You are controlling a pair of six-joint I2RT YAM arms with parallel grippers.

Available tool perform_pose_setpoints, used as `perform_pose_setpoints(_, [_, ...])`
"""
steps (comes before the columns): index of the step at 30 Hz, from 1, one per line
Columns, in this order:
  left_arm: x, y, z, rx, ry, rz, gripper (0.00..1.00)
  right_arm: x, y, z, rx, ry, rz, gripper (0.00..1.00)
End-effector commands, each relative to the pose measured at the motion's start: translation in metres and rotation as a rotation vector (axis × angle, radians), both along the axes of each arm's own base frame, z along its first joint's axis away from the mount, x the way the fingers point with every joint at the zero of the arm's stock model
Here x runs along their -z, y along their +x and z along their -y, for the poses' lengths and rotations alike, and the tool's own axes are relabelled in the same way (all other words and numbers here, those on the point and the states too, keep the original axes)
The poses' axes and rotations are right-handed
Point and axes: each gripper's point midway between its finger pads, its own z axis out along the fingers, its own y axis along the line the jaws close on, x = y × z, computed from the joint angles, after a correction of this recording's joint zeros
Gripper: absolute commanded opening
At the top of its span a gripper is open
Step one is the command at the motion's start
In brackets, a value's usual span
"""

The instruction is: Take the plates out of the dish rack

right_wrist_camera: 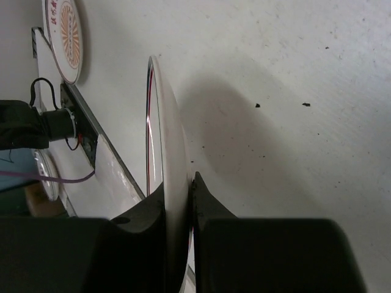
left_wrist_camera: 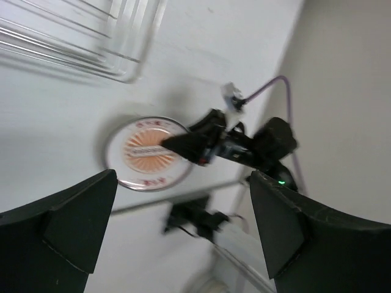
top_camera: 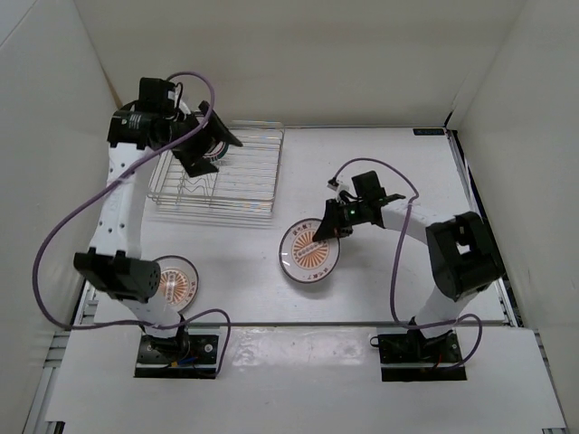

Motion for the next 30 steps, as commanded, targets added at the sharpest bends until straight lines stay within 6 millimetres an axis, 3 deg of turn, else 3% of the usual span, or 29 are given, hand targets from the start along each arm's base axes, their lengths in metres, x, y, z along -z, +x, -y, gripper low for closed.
perform_pose_setpoints(1, [0.025, -0.044, -0.057, -0.024, 0.415, 0.055, 1.00, 0.003, 0.010, -0.015, -0.019, 0.085, 0.006, 0.01])
perform_pose_setpoints(2, [0.011, -0.054, -0.063, -0.051, 0.432, 0.123, 1.00, 0.005, 0.009, -0.018, -0.004, 0.095, -0.040, 0.03])
perform_pose_setpoints(3, [0.033, -0.057, -0.077, -0.077, 0.527, 0.085, 1.00, 0.014, 0.008, -0.019, -0.001, 0.093, -0.078, 0.07])
perform_pose_setpoints(4, [0.035, -0.062, -0.078, -0.068, 0.541, 0.097, 1.00, 0.016, 0.014, -0.024, -0.005, 0.116, -0.059, 0.08])
perform_pose_setpoints(5, [0.017, -0.065, -0.091, -0.093, 0.612, 0.214, 1.00, 0.023, 0.015, -0.025, 0.002, 0.115, -0.087, 0.10])
perform_pose_setpoints(6, [0.030, -0.069, -0.095, -0.083, 0.651, 0.202, 1.00, 0.022, 0.016, -0.031, -0.007, 0.126, -0.093, 0.10])
perform_pose_setpoints(7, [0.034, -0.079, -0.097, -0.072, 0.706, 0.224, 1.00, 0.034, 0.015, -0.033, -0.005, 0.112, -0.128, 0.11])
perform_pose_setpoints(8, [0.025, -0.081, -0.107, -0.128, 0.745, 0.266, 1.00, 0.030, 0.019, -0.041, -0.012, 0.118, -0.129, 0.13])
perform_pose_setpoints(9, [0.034, -0.086, -0.103, -0.109, 0.770, 0.265, 1.00, 0.031, 0.020, -0.043, -0.015, 0.117, -0.138, 0.14])
perform_pose_setpoints(11, [0.038, -0.093, -0.117, -0.148, 0.841, 0.282, 1.00, 0.039, 0.027, -0.051, -0.026, 0.093, -0.170, 0.18])
perform_pose_setpoints(12, [0.029, -0.095, -0.118, -0.146, 0.846, 0.341, 1.00, 0.043, 0.023, -0.056, -0.045, 0.077, -0.185, 0.20])
perform_pose_setpoints(13, [0.037, -0.095, -0.122, -0.144, 0.871, 0.326, 1.00, 0.051, 0.016, -0.056, -0.055, 0.063, -0.237, 0.23])
perform_pose_setpoints(15, [0.033, -0.095, -0.125, -0.159, 0.879, 0.346, 1.00, 0.055, 0.017, -0.065, -0.083, 0.052, -0.236, 0.27])
perform_pose_setpoints(17, [0.035, -0.096, -0.132, -0.189, 0.911, 0.332, 1.00, 0.058, 0.018, -0.063, -0.083, 0.047, -0.237, 0.50])
perform_pose_setpoints(18, [0.037, -0.095, -0.135, -0.199, 0.924, 0.321, 1.00, 0.057, 0.018, -0.064, -0.083, 0.049, -0.236, 0.54])
perform_pose_setpoints(21, [0.040, -0.093, -0.140, -0.230, 0.949, 0.304, 1.00, 0.056, 0.018, -0.064, -0.086, 0.053, -0.233, 0.58])
perform_pose_setpoints(26, [0.039, -0.083, -0.145, -0.265, 0.985, 0.316, 1.00, 0.046, 0.014, -0.063, -0.111, 0.051, -0.185, 0.81])
perform_pose_setpoints(30, [0.034, -0.068, -0.141, -0.234, 1.007, 0.371, 1.00, 0.032, 0.017, -0.055, -0.119, 0.013, -0.146, 0.90])
